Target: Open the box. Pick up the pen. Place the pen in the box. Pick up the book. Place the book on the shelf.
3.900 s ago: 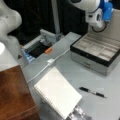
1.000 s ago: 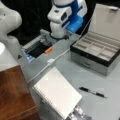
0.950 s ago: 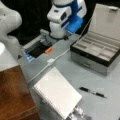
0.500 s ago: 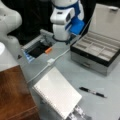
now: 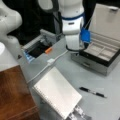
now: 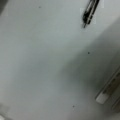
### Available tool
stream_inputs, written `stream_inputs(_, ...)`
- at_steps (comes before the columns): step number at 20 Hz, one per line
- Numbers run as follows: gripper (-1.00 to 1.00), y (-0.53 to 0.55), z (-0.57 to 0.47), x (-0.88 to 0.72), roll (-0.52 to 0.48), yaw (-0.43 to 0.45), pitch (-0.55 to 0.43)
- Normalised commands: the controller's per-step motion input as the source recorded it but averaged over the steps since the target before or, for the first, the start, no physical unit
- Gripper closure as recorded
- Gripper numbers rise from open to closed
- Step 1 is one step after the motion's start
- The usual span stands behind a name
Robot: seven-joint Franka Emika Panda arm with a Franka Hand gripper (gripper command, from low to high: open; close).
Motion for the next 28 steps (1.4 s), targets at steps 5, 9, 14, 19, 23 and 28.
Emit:
stream_inputs(5,-1.00,-0.02,-0.05,0.39,-0.251,0.450,0.084)
stream_inputs(9,-1.00,0.04,-0.10,0.47,-0.136,0.397,0.242)
stream_inputs(14,-1.00,-0.03,-0.09,0.51,-0.072,0.224,0.263)
stream_inputs(19,-1.00,-0.13,-0.09,0.47,-0.035,0.124,0.279)
stream_inputs(23,-1.00,-0.15,-0.10,0.41,-0.056,0.083,0.244)
stream_inputs(28,-1.00,-0.09,-0.16,0.39,-0.059,0.063,0.161)
